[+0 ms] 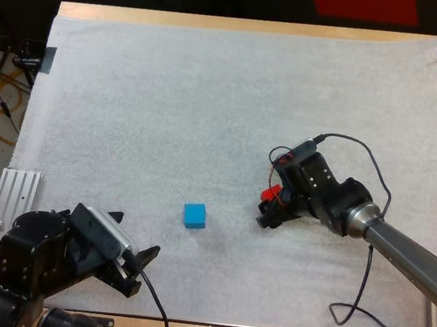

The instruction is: Stack red cube on blue cube

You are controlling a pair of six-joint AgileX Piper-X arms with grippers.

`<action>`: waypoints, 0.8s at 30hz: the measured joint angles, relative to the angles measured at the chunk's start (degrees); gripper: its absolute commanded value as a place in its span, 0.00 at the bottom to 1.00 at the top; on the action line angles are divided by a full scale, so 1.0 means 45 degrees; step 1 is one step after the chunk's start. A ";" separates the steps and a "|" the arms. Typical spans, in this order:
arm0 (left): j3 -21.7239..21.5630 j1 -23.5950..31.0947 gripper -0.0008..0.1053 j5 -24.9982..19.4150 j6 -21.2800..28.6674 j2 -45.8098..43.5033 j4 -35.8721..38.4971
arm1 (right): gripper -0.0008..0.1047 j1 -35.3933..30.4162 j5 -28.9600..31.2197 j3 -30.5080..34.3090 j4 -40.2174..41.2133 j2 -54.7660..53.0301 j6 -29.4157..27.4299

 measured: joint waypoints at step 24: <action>0.0000 0.0000 0.73 0.0000 0.0000 0.0000 0.0000 | 0.01 0.0045 0.0405 -0.0515 -0.0669 0.1658 0.0105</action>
